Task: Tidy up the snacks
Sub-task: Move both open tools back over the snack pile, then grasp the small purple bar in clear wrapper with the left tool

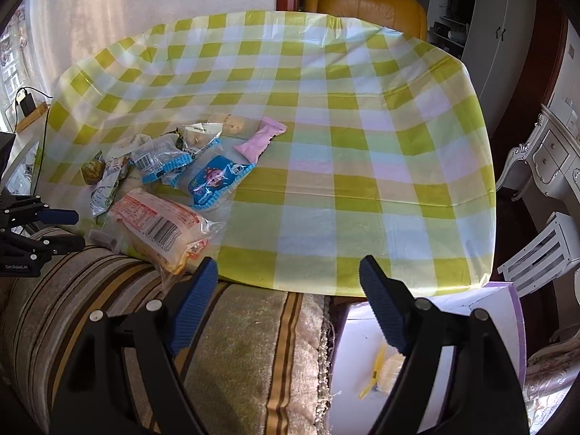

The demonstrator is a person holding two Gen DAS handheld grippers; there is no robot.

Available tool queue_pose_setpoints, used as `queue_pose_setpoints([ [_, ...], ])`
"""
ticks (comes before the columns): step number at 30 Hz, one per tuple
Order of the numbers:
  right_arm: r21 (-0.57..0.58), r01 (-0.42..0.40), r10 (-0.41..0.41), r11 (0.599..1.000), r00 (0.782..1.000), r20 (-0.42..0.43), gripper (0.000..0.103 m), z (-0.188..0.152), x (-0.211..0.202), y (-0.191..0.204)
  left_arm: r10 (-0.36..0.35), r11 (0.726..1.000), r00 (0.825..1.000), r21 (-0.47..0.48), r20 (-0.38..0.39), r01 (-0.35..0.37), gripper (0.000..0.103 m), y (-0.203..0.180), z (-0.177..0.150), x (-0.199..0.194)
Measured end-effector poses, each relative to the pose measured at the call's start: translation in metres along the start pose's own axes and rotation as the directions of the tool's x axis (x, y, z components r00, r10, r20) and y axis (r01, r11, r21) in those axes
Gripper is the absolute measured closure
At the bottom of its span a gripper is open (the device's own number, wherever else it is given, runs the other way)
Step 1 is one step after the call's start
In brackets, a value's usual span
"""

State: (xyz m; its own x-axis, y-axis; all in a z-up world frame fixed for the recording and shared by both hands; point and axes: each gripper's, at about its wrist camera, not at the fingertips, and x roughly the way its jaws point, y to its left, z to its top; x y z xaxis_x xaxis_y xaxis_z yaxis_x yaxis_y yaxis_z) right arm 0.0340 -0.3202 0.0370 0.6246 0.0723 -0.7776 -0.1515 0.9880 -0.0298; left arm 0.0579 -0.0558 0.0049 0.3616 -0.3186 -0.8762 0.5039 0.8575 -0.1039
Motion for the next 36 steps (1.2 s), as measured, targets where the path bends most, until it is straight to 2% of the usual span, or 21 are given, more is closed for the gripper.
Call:
queue_pose_setpoints([
  [7,-0.007,-0.085,0.085,0.996,0.996,-0.026,0.023,0.012,0.01,0.015,0.007,0.988,0.997,0.156,-0.079,0.006,0.064,-0.003,0.009,0.022],
  [10,-0.041,-0.102,0.1,0.994,0.994,-0.043,0.023,0.016,0.016,0.025,0.0,0.977,0.995,0.213,-0.102,0.022,0.065,-0.005,0.012,0.027],
  [14,-0.083,-0.124,0.119,0.989,0.991,-0.06,0.023,0.021,0.024,0.038,-0.01,0.966,0.991,0.256,-0.135,0.044,0.066,-0.003,0.015,0.036],
  [17,-0.105,-0.145,0.138,0.984,0.988,-0.073,0.023,0.026,0.029,0.046,-0.026,0.958,0.988,0.278,-0.149,0.068,0.071,-0.005,0.016,0.039],
  [24,-0.174,-0.179,0.163,0.968,0.981,-0.102,0.023,0.038,0.044,0.07,-0.036,0.959,0.989,0.272,-0.144,0.075,0.08,-0.004,0.017,0.041],
  [28,-0.206,-0.218,0.194,0.954,0.972,-0.131,0.023,0.042,0.056,0.085,-0.041,0.972,0.991,0.223,-0.129,0.069,0.087,0.005,0.018,0.038],
  [36,-0.252,-0.271,0.227,0.929,0.955,-0.192,0.023,0.048,0.077,0.105,-0.048,0.987,0.992,0.145,-0.116,0.065,0.091,0.016,0.02,0.037],
])
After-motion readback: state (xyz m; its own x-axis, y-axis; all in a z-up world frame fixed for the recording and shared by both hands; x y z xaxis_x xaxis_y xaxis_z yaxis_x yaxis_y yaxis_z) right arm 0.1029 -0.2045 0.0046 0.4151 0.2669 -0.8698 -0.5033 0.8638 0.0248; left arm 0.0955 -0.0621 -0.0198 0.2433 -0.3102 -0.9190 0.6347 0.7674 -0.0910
